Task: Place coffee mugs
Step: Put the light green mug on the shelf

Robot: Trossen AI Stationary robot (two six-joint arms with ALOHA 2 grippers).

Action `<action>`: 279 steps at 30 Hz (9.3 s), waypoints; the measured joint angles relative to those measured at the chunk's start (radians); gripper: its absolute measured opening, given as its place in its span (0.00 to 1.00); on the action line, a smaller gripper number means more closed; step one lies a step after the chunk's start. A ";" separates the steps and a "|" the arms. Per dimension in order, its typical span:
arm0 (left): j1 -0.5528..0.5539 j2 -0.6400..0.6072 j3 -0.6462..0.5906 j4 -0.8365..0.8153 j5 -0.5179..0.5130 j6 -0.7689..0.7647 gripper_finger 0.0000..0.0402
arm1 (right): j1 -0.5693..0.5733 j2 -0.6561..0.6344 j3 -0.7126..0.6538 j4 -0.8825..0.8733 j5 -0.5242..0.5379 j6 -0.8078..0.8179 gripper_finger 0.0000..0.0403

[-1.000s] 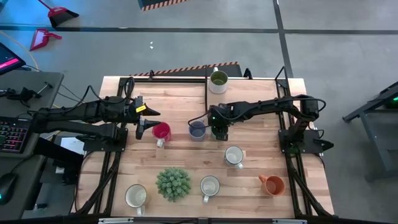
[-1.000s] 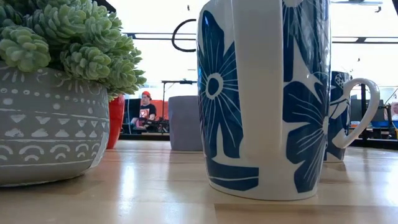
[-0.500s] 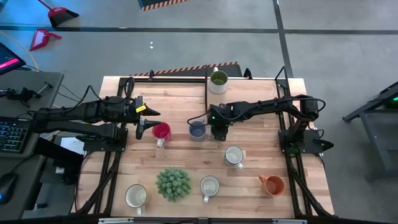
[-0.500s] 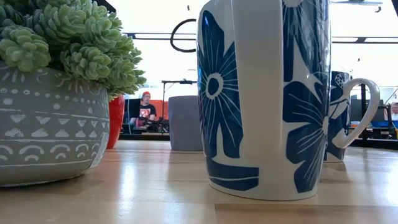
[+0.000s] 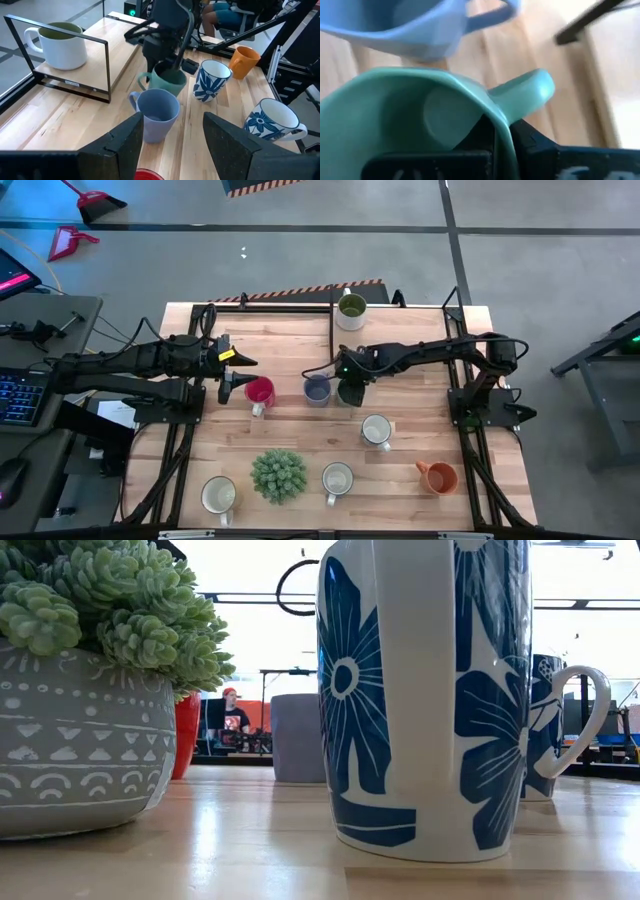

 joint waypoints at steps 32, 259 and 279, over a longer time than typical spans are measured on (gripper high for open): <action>0.000 0.004 0.000 -0.045 0.000 0.000 0.48 | -0.457 -0.358 0.002 -0.244 0.135 0.043 0.00; 0.000 0.004 0.000 -0.043 -0.008 0.035 0.48 | -0.523 -0.089 0.231 -0.414 0.050 0.004 0.04; 0.000 0.004 0.000 -0.043 -0.008 0.035 0.48 | -0.532 -0.088 0.231 -0.398 0.029 0.012 0.04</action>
